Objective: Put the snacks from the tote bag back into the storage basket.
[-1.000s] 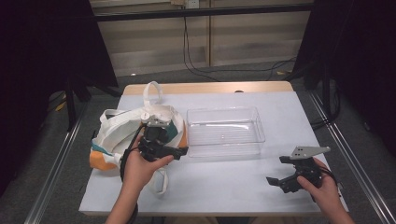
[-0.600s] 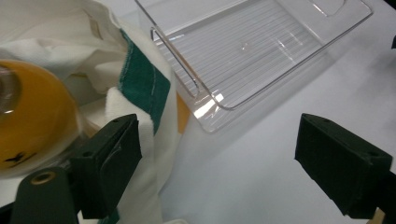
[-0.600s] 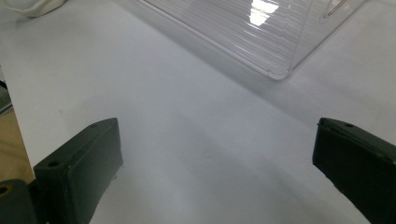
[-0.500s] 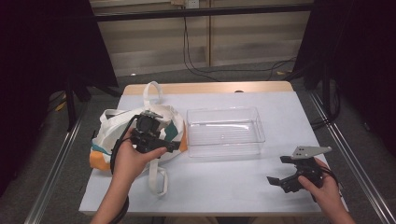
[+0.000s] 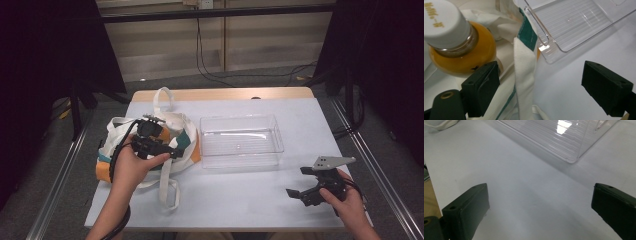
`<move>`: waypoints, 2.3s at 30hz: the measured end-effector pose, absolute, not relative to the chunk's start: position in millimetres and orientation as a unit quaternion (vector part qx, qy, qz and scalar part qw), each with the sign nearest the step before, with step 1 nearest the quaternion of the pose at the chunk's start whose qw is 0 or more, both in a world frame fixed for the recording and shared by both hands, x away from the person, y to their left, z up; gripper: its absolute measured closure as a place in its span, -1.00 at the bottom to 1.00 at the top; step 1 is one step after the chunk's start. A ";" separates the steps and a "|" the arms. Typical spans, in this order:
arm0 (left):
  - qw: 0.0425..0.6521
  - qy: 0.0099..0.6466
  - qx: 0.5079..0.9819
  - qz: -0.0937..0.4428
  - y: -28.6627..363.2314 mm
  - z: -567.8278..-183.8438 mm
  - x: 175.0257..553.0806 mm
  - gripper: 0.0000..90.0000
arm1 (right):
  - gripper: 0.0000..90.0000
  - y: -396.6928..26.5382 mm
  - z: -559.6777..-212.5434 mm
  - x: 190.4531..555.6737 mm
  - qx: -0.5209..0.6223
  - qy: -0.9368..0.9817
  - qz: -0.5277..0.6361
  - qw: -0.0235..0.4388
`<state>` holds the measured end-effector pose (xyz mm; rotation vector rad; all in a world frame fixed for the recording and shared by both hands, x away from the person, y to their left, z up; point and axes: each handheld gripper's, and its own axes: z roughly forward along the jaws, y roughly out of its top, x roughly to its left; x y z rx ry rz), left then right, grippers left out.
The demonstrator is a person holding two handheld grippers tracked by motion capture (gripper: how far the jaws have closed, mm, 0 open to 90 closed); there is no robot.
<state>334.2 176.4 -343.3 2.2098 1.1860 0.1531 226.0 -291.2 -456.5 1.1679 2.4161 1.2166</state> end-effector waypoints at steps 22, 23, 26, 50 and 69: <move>0.255 0.471 0.843 0.051 183.5 -339.8 351.2 -0.68 | -0.98 -289.4 -455.1 224.7 0.389 0.821 0.406 0.102; 0.252 0.474 0.842 0.052 184.3 -340.4 351.1 -0.68 | -0.98 -289.6 -455.2 224.6 0.389 0.820 0.406 0.102; 0.245 0.480 0.841 0.049 186.7 -341.8 352.0 -0.68 | -0.98 -289.9 -454.9 224.4 0.390 0.820 0.406 0.102; 0.207 0.540 0.814 0.050 197.0 -337.4 380.5 -0.73 | -0.98 -289.3 -455.4 225.1 0.386 0.822 0.405 0.103; 0.190 0.556 0.808 0.044 191.7 -343.4 402.4 -0.73 | -0.98 -290.0 -455.3 224.8 0.388 0.821 0.406 0.101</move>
